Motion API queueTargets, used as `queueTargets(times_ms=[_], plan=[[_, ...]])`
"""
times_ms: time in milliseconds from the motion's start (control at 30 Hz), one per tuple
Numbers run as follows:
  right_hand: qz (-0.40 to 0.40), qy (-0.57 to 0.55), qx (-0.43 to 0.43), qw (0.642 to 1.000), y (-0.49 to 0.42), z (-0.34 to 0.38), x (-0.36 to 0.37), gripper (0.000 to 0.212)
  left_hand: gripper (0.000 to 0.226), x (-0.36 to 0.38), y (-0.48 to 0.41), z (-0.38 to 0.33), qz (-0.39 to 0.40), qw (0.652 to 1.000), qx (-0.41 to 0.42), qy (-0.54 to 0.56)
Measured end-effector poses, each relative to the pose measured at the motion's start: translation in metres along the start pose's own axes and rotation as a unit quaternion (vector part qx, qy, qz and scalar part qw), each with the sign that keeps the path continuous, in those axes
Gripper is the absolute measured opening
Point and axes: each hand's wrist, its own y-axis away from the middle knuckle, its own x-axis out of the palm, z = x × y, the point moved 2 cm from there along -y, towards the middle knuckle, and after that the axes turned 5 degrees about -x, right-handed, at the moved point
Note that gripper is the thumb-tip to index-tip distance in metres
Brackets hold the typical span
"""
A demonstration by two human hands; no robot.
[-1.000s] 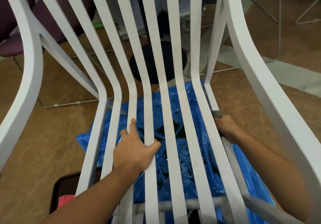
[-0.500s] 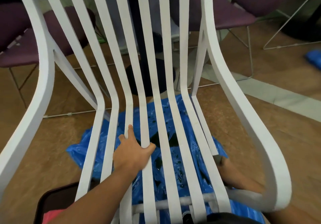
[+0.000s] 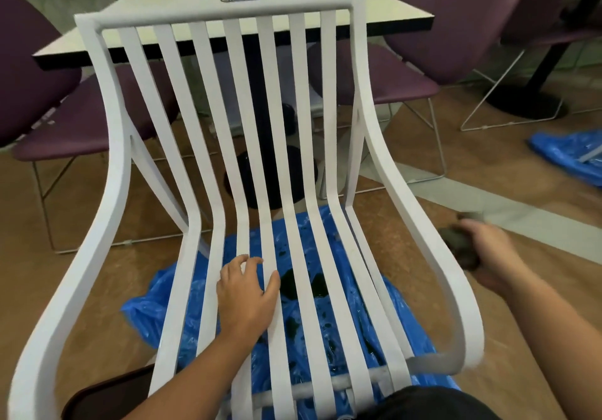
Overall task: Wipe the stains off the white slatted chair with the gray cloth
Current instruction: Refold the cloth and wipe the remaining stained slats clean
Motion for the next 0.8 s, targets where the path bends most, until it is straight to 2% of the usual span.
queueTargets(times_ms=[133,267,400,500,600,667,733,800], plan=[[-0.007,-0.100,-0.100,0.990,0.028,0.079,0.011,0.027,0.020,-0.023,0.007,-0.023,0.021,0.996,0.032,0.082],[0.076,-0.112,-0.184,0.974,0.086,0.130,0.049,0.052,0.010,-0.057,0.014,-0.041,0.055,0.988,0.050,0.137],[0.156,-0.059,-0.213,0.963,0.125,0.122,0.101,0.042,0.014,-0.071,0.022,-0.029,0.116,0.987,0.052,0.101],[0.181,0.067,-0.169,0.967,0.117,0.078,0.152,0.032,0.030,-0.065,0.025,-0.005,0.163,0.986,0.043,-0.003],[0.163,0.194,-0.026,0.967,0.076,0.010,0.174,0.025,0.042,-0.059,0.024,0.008,0.211,0.972,0.039,-0.098],[0.135,0.269,0.052,0.952,0.049,-0.032,0.173,0.025,0.046,-0.057,0.018,0.013,0.219,0.967,0.040,-0.121],[0.074,0.387,0.035,0.919,0.030,-0.056,0.166,0.032,0.048,-0.056,0.012,0.016,0.226,0.966,0.035,-0.120],[0.018,0.477,-0.034,0.878,0.015,-0.064,0.171,0.028,0.050,-0.053,0.007,0.021,0.236,0.963,0.031,-0.123]])
